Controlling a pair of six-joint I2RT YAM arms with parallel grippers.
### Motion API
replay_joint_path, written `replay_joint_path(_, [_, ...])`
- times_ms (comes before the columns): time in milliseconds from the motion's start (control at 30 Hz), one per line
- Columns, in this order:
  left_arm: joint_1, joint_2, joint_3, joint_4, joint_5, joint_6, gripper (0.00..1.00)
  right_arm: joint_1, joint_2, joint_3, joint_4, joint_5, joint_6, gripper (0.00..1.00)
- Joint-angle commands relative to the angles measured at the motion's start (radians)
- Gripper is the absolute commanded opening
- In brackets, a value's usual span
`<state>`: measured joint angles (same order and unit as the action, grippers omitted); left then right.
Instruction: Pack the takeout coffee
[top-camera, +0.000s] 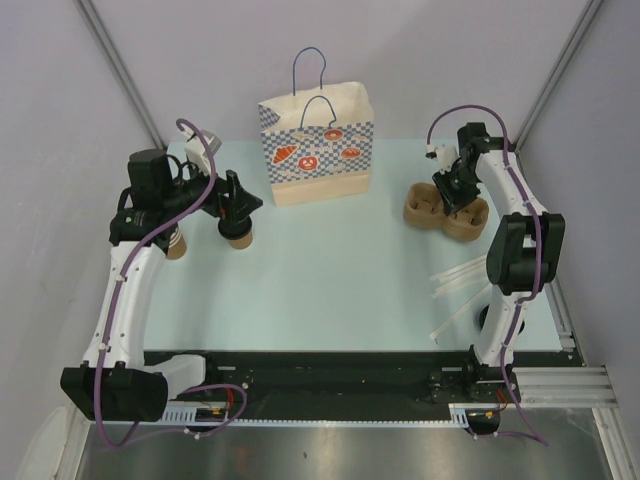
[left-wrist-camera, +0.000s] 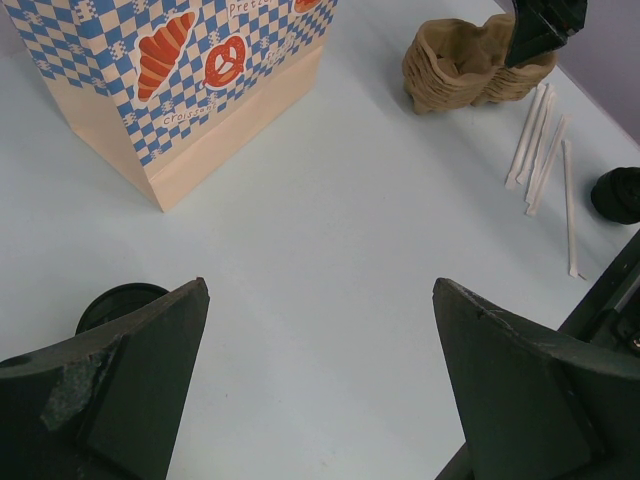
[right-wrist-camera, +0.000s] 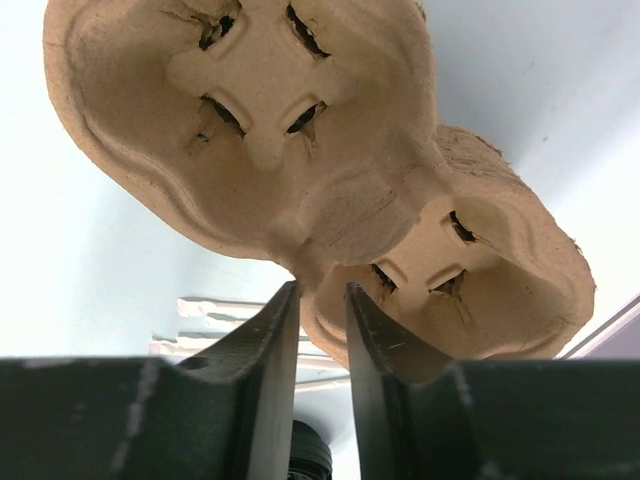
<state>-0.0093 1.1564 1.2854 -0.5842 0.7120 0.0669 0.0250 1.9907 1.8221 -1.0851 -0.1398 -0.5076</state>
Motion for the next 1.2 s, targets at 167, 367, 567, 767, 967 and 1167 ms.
replay_joint_path(167, [0.006,-0.007,0.029,0.04,0.032,-0.016,1.0,0.003,0.017,0.014,-0.016,-0.007,-0.002,0.34])
replay_joint_path(367, [0.006,-0.009,0.026,0.04,0.029,-0.015,1.0,0.003,0.017,0.009,-0.007,0.0,-0.002,0.25])
replay_joint_path(567, [0.006,-0.009,0.029,0.04,0.029,-0.015,1.0,0.001,0.016,0.019,-0.004,0.009,0.0,0.08])
replay_joint_path(767, [0.006,-0.008,0.028,0.041,0.029,-0.016,0.99,0.001,-0.006,0.04,-0.022,-0.012,-0.009,0.0])
replay_joint_path(967, [0.006,-0.012,0.025,0.04,0.029,-0.016,1.0,-0.002,-0.056,0.052,-0.018,-0.014,-0.011,0.0])
replay_joint_path(1167, [0.006,-0.012,0.028,0.04,0.029,-0.016,1.0,-0.004,-0.085,0.052,-0.013,-0.015,-0.016,0.0])
